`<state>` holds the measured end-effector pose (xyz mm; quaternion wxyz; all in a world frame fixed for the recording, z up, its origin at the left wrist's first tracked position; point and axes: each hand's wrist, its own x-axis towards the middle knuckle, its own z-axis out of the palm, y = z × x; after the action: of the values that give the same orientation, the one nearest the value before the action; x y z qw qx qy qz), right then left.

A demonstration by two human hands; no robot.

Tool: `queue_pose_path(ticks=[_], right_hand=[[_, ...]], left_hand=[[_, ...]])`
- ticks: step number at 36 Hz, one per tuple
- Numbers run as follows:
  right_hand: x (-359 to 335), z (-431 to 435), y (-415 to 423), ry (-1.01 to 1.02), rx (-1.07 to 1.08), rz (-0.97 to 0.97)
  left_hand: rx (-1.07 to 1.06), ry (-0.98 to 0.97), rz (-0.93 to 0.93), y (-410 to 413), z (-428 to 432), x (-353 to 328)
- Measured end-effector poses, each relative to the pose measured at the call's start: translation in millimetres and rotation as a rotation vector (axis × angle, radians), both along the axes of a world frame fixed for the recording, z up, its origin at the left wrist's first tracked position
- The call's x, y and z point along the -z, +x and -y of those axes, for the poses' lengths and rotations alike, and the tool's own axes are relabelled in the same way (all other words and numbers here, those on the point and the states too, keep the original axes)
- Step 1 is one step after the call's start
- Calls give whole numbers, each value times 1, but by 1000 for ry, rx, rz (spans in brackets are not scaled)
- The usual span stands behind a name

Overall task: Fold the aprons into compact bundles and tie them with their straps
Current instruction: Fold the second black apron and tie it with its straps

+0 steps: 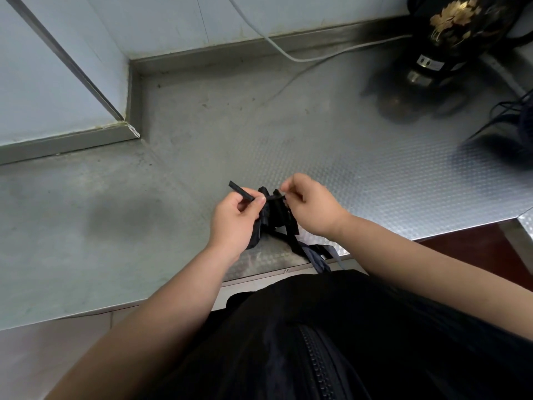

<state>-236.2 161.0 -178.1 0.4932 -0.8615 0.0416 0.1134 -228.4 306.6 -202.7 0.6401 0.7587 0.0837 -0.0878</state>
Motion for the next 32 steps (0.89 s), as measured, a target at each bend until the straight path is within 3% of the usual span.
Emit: queue_pose_path(ticks=[2, 11, 16, 20, 23, 28, 32], right_hand=[[2, 1, 3, 34, 16, -21], [9, 10, 4, -321, -32, -57], [10, 11, 8, -410, -39, -53], [6, 11, 8, -621, -70, 32], [0, 6, 4, -542, -13, 25], [-3, -3, -4, -362, 14, -189], [2, -5, -1, -110, 139, -208]], left_hand=[[-5, -4, -4, 0, -2, 2], [-51, 32, 3, -7, -19, 13], [63, -71, 33, -6, -11, -5], [142, -64, 20, -4, -4, -9], [82, -71, 12, -4, -2, -7], [57, -113, 7, -5, -2, -6], [85, -114, -1, -8, 1, -7]])
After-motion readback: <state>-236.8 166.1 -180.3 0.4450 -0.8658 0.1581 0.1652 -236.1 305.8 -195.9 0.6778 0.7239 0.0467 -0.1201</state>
